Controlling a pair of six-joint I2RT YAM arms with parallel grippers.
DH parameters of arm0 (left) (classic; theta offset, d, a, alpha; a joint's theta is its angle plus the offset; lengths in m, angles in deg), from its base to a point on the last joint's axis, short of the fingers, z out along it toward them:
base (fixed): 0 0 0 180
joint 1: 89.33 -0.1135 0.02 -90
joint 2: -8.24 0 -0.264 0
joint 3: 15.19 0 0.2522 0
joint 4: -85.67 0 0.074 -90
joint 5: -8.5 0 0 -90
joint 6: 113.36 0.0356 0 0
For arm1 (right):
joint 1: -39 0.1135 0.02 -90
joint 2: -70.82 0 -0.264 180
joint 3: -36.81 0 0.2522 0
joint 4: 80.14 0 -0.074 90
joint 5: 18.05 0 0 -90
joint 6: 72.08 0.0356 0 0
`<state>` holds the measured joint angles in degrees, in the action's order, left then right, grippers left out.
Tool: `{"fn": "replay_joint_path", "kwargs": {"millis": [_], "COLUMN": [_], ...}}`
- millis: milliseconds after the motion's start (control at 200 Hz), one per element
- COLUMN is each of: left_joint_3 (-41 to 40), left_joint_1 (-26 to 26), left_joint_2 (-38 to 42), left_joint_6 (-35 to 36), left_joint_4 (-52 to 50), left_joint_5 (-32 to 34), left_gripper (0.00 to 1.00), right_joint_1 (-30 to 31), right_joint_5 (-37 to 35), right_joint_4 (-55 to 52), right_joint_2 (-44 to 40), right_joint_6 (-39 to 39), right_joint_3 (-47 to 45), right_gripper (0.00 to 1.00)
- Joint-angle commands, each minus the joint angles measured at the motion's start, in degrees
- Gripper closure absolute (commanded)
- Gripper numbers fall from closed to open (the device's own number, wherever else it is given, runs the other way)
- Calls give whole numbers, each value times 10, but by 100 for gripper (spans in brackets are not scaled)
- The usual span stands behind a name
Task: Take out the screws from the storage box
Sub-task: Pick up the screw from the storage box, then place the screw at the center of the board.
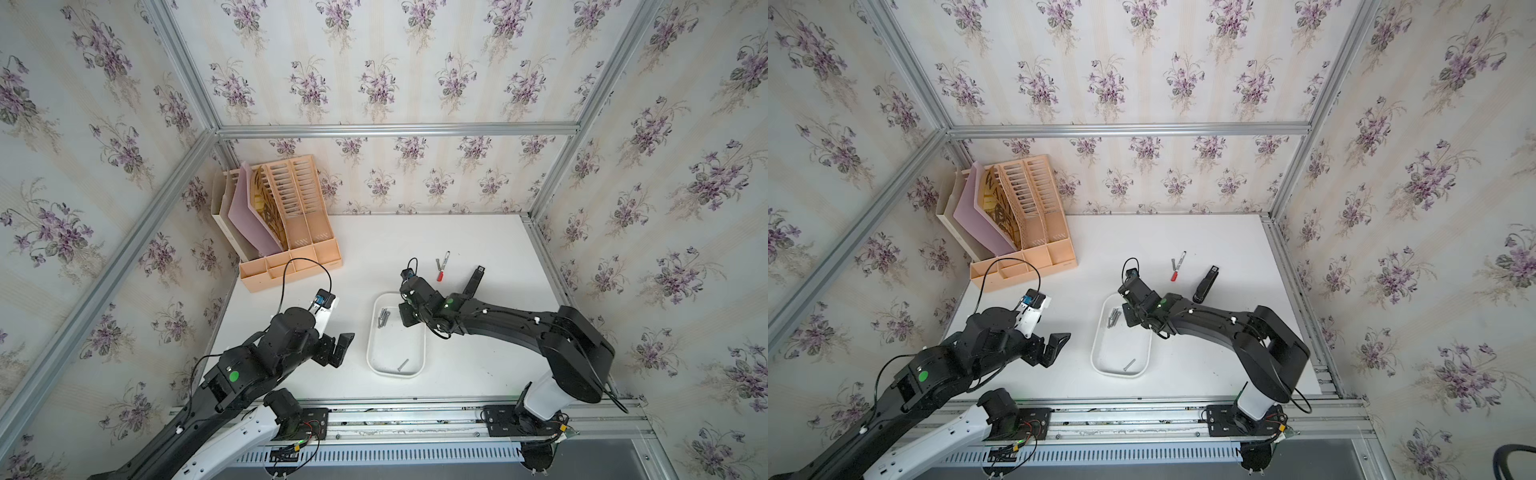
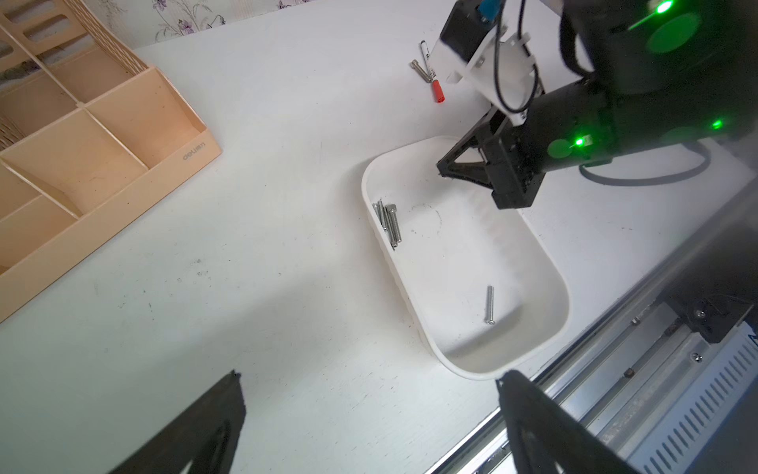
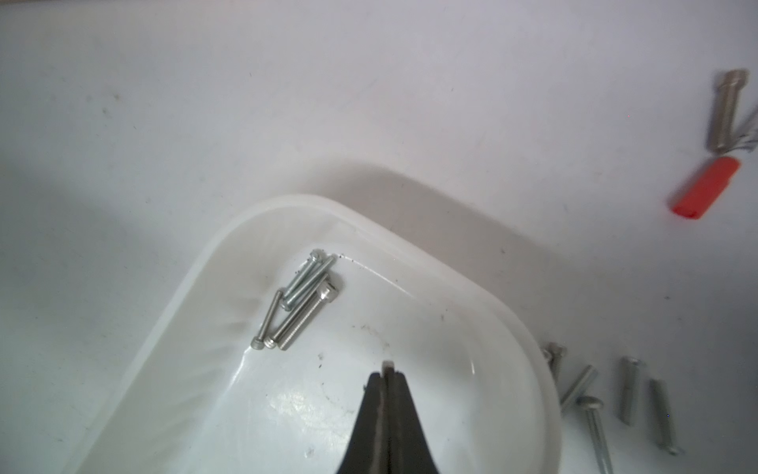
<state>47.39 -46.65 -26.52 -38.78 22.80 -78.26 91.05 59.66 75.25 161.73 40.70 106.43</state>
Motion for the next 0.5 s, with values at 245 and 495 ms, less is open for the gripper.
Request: {"fn": "replay_joint_path", "kwargs": {"millis": [245,495], "left_joint_3": [3,3], "left_joint_1": [0,0], "left_joint_2": [-1,0], "left_joint_6": [1,1], "left_joint_4": [13,13], "left_joint_5": [-2,-1], "left_gripper": [1,1], "right_joint_1": [-101,-174], "right_joint_5": [-42,12], "right_joint_4": [7,-24], "right_joint_2": [-75,13], "right_joint_6": [67,103], "right_joint_3": [-62,-52], "right_gripper": [100,100]}}
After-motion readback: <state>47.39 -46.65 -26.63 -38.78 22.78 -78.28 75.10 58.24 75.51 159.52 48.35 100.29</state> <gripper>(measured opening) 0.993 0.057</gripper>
